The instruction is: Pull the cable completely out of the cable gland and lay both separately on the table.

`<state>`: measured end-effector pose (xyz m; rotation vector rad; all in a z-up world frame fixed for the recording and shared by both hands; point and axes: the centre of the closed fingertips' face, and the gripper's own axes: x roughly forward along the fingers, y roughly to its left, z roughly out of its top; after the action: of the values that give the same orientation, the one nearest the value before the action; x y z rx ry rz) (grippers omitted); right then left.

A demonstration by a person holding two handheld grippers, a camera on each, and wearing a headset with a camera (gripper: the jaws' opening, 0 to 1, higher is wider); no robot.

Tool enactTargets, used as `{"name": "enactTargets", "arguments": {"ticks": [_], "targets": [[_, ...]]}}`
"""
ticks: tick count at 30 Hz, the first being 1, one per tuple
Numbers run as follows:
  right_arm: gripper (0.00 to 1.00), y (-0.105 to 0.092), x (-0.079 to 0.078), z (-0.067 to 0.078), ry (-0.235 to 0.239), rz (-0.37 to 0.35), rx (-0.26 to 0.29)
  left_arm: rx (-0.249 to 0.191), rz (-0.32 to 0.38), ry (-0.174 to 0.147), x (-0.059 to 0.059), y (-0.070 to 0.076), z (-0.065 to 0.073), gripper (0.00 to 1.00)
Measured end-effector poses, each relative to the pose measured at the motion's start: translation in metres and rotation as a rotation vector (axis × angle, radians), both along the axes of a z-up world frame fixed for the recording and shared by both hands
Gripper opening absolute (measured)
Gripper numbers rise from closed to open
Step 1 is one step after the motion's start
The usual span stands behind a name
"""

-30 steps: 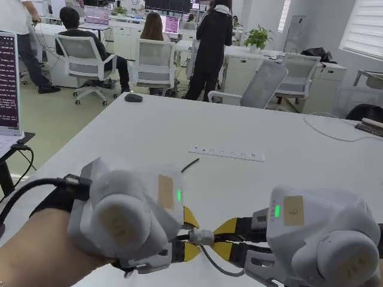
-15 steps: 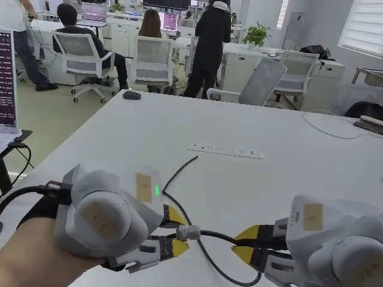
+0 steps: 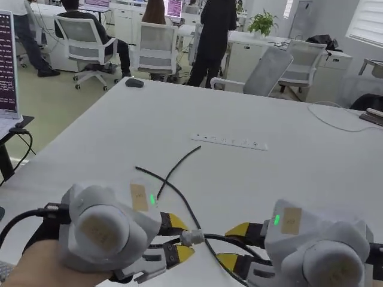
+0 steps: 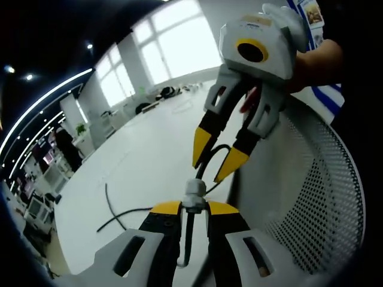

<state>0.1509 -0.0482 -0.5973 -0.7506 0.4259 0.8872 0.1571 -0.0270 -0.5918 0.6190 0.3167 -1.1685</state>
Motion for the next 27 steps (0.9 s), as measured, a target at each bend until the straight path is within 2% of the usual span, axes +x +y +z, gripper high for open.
{"name": "enactTargets", "arguments": {"ticks": [2,4,6,10,12,14,15,18,21,23,24,25,26,27], "targets": [[0.14,0.0,0.002,-0.003,-0.017,0.011,-0.037,-0.009,-0.014,0.007,-0.003,-0.003,0.001,0.16],[0.05,-0.001,0.005,-0.001,-0.042,0.015,-0.044,0.003,-0.02,0.018,-0.005,-0.002,-0.003,0.16],[0.04,0.0,0.005,-0.003,-0.019,0.008,-0.018,0.005,-0.018,0.016,-0.004,-0.001,-0.003,0.16],[0.03,0.0,0.005,-0.005,-0.014,0.001,-0.012,0.006,-0.01,0.015,-0.003,-0.001,-0.004,0.16],[0.03,-0.001,0.006,-0.005,-0.008,-0.002,-0.001,-0.011,0.003,0.037,-0.004,-0.001,-0.003,0.16],[0.02,-0.002,0.005,-0.006,0.006,-0.012,0.014,-0.015,0.017,0.035,-0.002,0.001,-0.003,0.16],[0.02,-0.006,0.007,-0.008,0.015,-0.032,0.005,-0.004,0.03,0.027,0.0,0.004,-0.004,0.16],[0.02,-0.011,0.01,-0.007,0.02,-0.069,0.018,-0.012,0.05,0.036,0.003,0.005,-0.003,0.16],[0.02,-0.025,0.017,-0.009,0.006,-0.138,-0.024,-0.016,0.08,0.04,0.008,0.008,-0.003,0.16],[0.02,-0.037,0.02,-0.014,-0.014,-0.183,-0.099,-0.016,0.091,0.032,0.009,0.009,-0.002,0.16],[0.02,-0.043,0.019,-0.02,-0.001,-0.195,-0.149,-0.011,0.093,0.028,0.009,0.009,-0.003,0.16],[0.02,-0.041,0.018,-0.022,0.014,-0.189,-0.145,-0.007,0.092,0.025,0.008,0.009,-0.004,0.16],[0.03,-0.038,0.016,-0.023,0.035,-0.185,-0.114,0.001,0.093,0.018,0.009,0.009,-0.004,0.16],[0.03,-0.037,0.012,-0.027,0.073,-0.185,-0.108,0.012,0.098,0.012,0.01,0.011,-0.005,0.16]]}}
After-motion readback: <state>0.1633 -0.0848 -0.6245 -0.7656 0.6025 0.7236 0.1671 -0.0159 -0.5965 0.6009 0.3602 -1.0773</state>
